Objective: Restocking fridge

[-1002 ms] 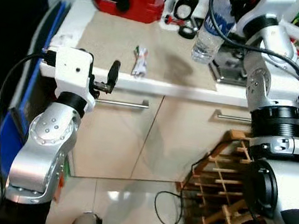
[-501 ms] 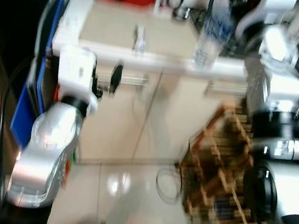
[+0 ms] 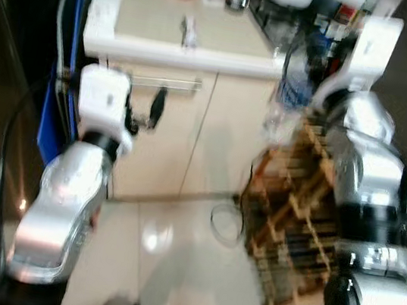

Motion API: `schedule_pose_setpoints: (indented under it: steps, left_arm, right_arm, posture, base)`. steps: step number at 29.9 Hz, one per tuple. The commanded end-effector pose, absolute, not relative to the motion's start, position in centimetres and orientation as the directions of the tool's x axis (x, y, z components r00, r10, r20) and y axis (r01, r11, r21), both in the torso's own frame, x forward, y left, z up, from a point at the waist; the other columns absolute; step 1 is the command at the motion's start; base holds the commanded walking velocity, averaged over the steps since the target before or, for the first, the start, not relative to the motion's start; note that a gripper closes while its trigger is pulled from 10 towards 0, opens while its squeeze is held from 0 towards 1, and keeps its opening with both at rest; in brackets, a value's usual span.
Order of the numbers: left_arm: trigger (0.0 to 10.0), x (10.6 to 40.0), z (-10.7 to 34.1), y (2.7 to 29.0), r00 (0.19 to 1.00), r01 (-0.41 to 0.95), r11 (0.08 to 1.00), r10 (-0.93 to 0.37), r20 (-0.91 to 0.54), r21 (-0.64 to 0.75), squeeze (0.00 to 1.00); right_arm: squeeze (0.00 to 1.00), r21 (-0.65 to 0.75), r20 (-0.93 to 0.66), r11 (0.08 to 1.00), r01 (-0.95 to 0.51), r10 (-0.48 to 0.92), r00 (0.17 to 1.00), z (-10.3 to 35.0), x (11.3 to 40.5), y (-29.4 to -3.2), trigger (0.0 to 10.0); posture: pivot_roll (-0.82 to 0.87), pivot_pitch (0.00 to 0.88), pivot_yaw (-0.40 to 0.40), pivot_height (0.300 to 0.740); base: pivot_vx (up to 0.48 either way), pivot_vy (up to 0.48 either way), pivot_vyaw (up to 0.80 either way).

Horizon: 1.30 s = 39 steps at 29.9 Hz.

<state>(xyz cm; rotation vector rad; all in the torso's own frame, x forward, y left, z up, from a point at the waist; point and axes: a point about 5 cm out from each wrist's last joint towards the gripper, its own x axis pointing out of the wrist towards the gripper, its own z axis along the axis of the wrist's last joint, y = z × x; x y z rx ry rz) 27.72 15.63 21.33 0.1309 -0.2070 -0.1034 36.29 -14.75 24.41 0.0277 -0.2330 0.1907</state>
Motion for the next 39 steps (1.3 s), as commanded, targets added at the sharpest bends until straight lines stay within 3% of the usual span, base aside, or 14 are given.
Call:
schedule_pose_setpoints:
  steps: [1,2,7,10,16,20,23,31,39]
  left_arm:
    - [10.0,27.8,21.1,15.1,0.971,0.12,0.984,-0.144,0.193,0.132,0.0]
    - [10.0,28.0,20.6,15.1,0.974,0.123,0.983,-0.146,0.175,0.135,0.0]
    - [10.0,28.0,18.4,15.1,0.982,0.136,0.977,-0.154,0.107,0.163,0.0]
    - [10.0,27.6,17.1,15.5,0.986,0.134,0.974,-0.149,0.073,0.18,0.0]
    - [10.0,25.5,13.1,16.8,0.992,0.126,0.98,-0.123,-0.031,0.153,0.0]
    - [10.0,22.5,9.4,17.5,0.981,0.162,0.965,-0.135,-0.138,0.204,0.0]
    - [10.0,21.1,8.6,17.4,0.975,0.203,0.945,-0.17,-0.143,0.257,0.0]
    - [10.0,22.2,9.8,16.6,0.983,0.179,0.962,-0.168,-0.068,0.209,0.0]
    - [10.0,22.1,10.9,16.2,0.983,0.181,0.962,-0.184,-0.005,0.203,0.0]
  right_arm:
    - [0.0,0.005,0.237,0.986,-0.165,0.159,0.958,24.4,35.9,-15.3,0.0]
    - [0.0,0.007,0.166,0.989,-0.147,0.144,0.976,21.0,34.9,-15.5,0.0]
    - [0.0,0.052,-0.006,0.994,-0.095,0.096,0.995,14.5,32.8,-16.0,0.0]
    - [0.0,0.044,-0.056,0.996,-0.079,0.082,0.995,12.9,31.8,-16.2,0.0]
    - [0.0,0.037,-0.078,0.996,-0.077,0.08,0.994,11.3,29.3,-16.2,0.0]
    - [0.0,-0.018,-0.134,0.993,-0.113,0.109,0.985,9.1,26.6,-16.5,0.0]
    - [0.0,-0.042,-0.168,0.991,-0.125,0.116,0.979,7.9,25.1,-17.0,0.0]
    - [0.0,-0.077,-0.151,0.987,-0.14,0.127,0.98,7.8,24.9,-17.0,0.0]
    - [0.0,-0.089,-0.163,0.986,-0.139,0.123,0.979,7.3,25.5,-17.2,0.0]
  posture:
    - [0.13,0.0,-0.093,0.74]
    - [0.12,0.0,-0.087,0.74]
    - [0.11,0.0,-0.077,0.74]
    - [0.1,0.0,-0.072,0.74]
    - [0.09,0.0,-0.057,0.74]
    - [0.08,0.0,-0.044,0.74]
    - [0.07,0.0,-0.039,0.74]
    - [0.06,0.0,-0.043,0.74]
    - [0.08,0.0,-0.055,0.74]
  base:
    - [0.0,0.0,0.0]
    - [0.0,0.0,0.0]
    - [0.0,0.0,0.0]
    - [0.0,0.0,0.0]
    - [0.0,0.0,0.0]
    - [0.0,0.0,0.0]
    - [0.0,0.0,0.0]
    - [0.0,0.0,0.0]
    - [0.0,-0.48,0.45]
